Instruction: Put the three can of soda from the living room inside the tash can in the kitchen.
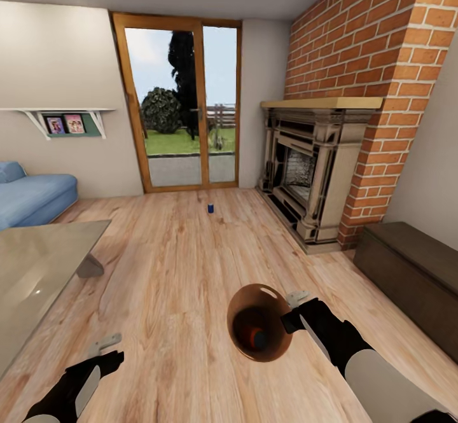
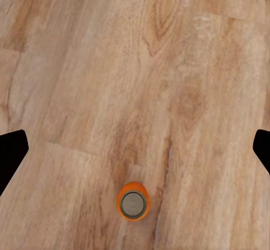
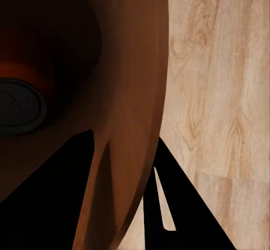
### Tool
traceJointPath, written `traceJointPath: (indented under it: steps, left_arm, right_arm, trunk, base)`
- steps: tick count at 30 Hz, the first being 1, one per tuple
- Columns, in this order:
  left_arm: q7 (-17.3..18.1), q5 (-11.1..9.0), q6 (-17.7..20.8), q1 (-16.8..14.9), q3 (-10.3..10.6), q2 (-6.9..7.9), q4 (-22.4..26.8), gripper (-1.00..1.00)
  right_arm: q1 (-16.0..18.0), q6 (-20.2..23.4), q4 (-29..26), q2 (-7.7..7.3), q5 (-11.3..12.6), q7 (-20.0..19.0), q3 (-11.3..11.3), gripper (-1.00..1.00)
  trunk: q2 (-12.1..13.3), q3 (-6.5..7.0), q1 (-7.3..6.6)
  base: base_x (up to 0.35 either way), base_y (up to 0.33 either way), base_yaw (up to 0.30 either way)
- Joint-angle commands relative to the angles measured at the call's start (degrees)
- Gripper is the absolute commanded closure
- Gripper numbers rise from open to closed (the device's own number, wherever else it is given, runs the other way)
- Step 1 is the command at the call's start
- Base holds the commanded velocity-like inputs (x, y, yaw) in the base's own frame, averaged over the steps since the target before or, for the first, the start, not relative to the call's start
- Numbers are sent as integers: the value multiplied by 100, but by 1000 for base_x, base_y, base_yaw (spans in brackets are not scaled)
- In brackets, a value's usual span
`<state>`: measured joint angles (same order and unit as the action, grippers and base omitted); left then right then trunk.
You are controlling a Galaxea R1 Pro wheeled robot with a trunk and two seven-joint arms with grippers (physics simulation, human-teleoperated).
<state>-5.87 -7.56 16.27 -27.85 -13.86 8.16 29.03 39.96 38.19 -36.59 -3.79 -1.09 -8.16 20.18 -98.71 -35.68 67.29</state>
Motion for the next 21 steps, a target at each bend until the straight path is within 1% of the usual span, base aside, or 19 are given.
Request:
traceJointPath:
  steps: [1,9,11,17,21]
  left_arm:
    - [0,0,-1,0,-6,-4,4,-100]
    - [-5,0,3,-1,-11,-7,5,-100]
    - [-1,0,1,-1,-11,-7,-2,-100]
    - [5,0,-8,-1,-5,-7,23,-100]
    - [6,0,-15,-1,0,-7,41,-100]
  right_arm:
    - [3,3,-6,1,48,-13,-5,100]
    - [3,-3,-6,-5,46,-18,-10,100]
    - [6,5,-12,-14,68,-61,-66,100]
    - [30,25,-21,-40,105,-82,-99,100]
    - [92,243,-26,-69,117,-87,-112,100]
  trunk:
    - [0,1,0]
    - [0,1,0]
    - [-81,-35,44]
    - [-321,-143,175]
    - [-482,-215,263]
  base:
    - [55,0,0]
    - [18,0,0]
    - [2,0,0]
    - [0,0,0]
    - [0,0,0]
